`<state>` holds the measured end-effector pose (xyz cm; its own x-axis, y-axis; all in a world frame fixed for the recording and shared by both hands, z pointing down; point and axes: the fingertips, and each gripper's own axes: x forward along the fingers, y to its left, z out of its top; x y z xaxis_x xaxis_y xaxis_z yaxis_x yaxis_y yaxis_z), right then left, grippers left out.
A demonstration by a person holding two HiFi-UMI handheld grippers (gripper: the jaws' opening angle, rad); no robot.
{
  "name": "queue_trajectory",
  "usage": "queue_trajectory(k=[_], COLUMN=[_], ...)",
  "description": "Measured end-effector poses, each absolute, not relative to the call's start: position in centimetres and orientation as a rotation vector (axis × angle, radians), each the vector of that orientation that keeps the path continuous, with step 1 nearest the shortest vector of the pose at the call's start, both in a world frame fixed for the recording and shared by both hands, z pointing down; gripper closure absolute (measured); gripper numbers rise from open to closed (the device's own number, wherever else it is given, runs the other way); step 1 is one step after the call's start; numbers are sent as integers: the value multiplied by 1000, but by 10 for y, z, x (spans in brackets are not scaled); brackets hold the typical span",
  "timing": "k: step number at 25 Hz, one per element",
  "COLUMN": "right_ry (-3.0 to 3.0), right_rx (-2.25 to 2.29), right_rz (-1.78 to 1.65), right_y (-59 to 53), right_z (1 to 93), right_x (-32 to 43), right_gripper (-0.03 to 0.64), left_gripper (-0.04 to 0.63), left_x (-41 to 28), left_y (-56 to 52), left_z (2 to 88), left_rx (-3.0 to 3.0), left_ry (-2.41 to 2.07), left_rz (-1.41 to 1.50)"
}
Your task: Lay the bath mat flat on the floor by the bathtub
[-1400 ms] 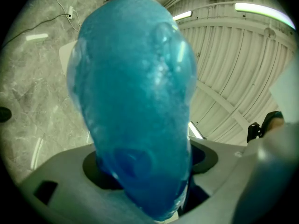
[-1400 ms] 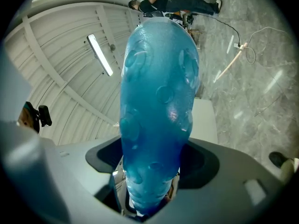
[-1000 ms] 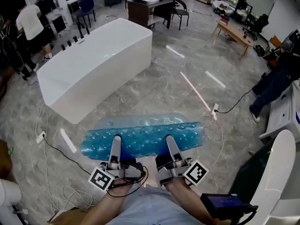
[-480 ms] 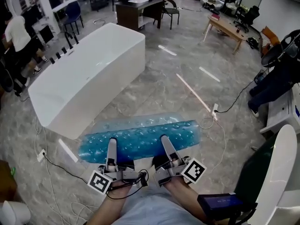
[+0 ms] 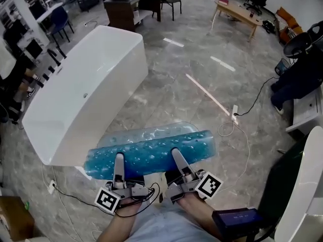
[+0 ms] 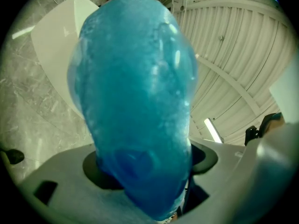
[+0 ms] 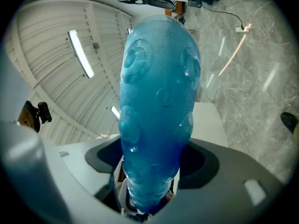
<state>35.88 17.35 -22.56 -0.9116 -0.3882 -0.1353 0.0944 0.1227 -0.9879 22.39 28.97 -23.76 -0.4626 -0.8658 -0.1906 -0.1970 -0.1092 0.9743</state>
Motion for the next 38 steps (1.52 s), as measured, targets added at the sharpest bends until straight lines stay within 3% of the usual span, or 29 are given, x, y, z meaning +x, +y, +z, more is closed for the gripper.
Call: queue_trajectory(k=[9, 16, 28, 38], right_ry=[2005, 1966, 1870, 1771], right_rx=[-294, -269, -439, -657], right_rz=[-1805, -1786, -1780, -1691], right_y=[31, -23, -100, -187], right_z=[-251, -270, -232, -194], right_x=[302, 279, 248, 123], right_gripper=[267, 267, 267, 268], left_gripper=[245, 245, 245, 247], left_x=[162, 138, 93, -49], left_y=[140, 82, -18, -139], left_z=[-268, -294, -259, -218], left_rx=[1245, 1298, 1310, 1361], left_ry=[-1607, -1602, -1476, -1289], left_rz=[-1558, -1540, -1441, -1306])
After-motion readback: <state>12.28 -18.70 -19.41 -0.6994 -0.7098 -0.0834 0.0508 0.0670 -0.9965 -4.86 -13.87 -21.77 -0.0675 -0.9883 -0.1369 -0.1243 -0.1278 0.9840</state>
